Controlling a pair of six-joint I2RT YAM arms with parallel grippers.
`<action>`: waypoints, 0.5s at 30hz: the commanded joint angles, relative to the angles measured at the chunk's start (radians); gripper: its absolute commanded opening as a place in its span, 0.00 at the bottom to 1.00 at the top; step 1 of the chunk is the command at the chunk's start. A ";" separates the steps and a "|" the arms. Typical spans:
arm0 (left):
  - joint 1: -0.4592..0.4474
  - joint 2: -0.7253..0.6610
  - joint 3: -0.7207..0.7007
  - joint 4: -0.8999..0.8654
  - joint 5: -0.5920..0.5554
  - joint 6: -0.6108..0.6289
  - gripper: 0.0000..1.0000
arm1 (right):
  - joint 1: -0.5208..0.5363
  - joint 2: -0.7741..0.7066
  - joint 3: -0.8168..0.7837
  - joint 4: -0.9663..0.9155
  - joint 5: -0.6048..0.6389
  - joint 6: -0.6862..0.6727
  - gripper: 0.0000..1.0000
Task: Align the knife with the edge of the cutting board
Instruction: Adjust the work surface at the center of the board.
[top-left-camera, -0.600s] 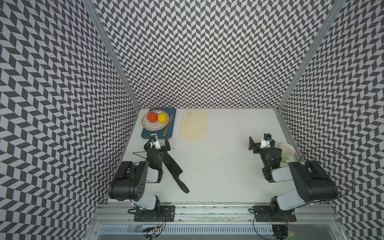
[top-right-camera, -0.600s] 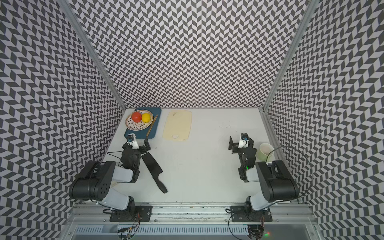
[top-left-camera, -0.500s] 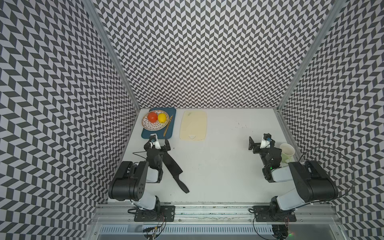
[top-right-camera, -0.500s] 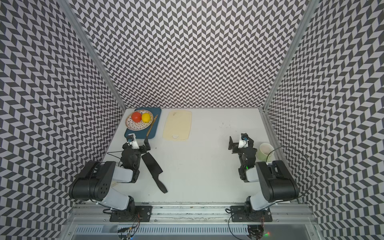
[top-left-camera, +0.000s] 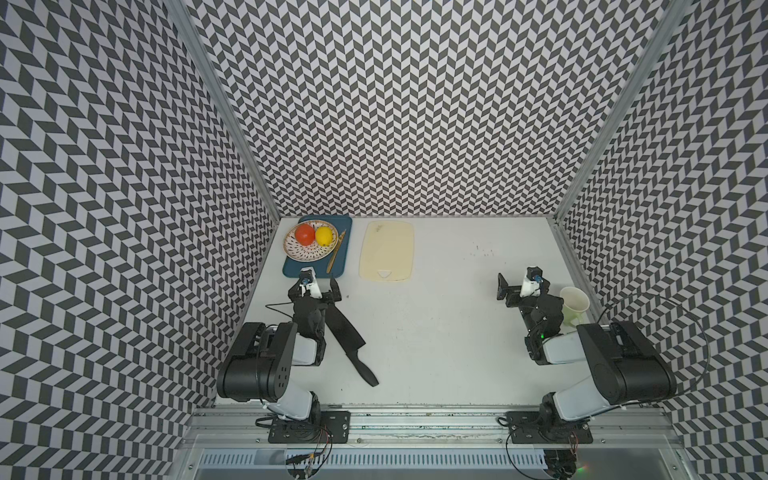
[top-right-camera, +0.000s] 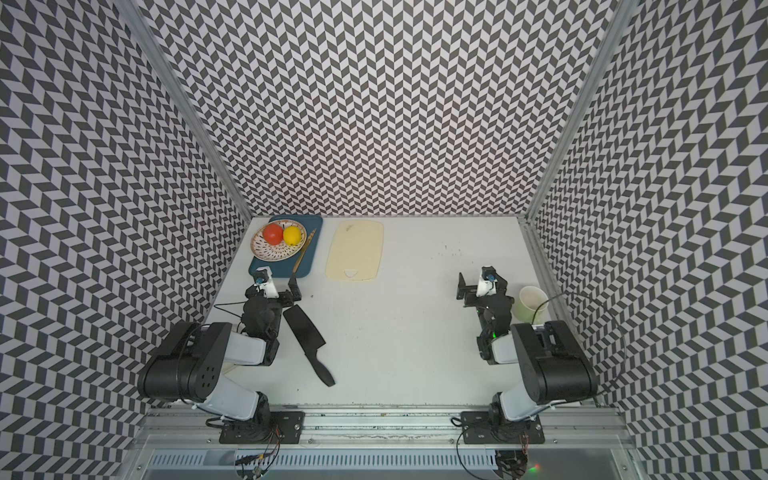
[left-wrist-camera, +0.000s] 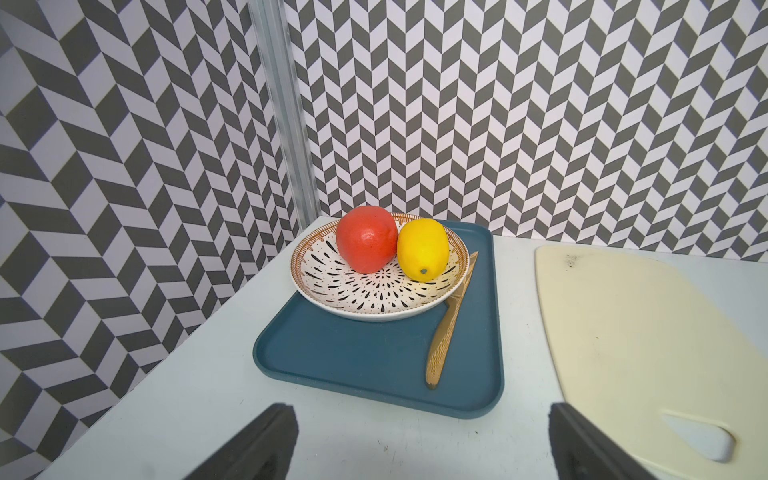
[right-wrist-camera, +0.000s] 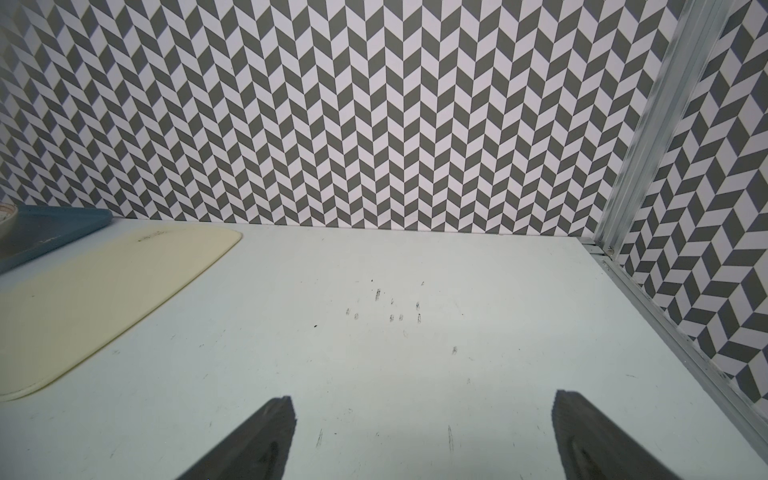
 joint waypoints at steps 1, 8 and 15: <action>0.006 -0.009 0.016 0.023 0.014 0.011 1.00 | -0.007 -0.017 0.008 0.033 -0.007 -0.007 1.00; -0.001 -0.021 0.025 0.016 0.007 0.020 1.00 | -0.007 -0.018 0.022 0.003 0.065 0.017 1.00; -0.028 -0.279 0.246 -0.462 -0.095 0.032 1.00 | 0.067 -0.230 0.096 -0.260 0.301 0.075 1.00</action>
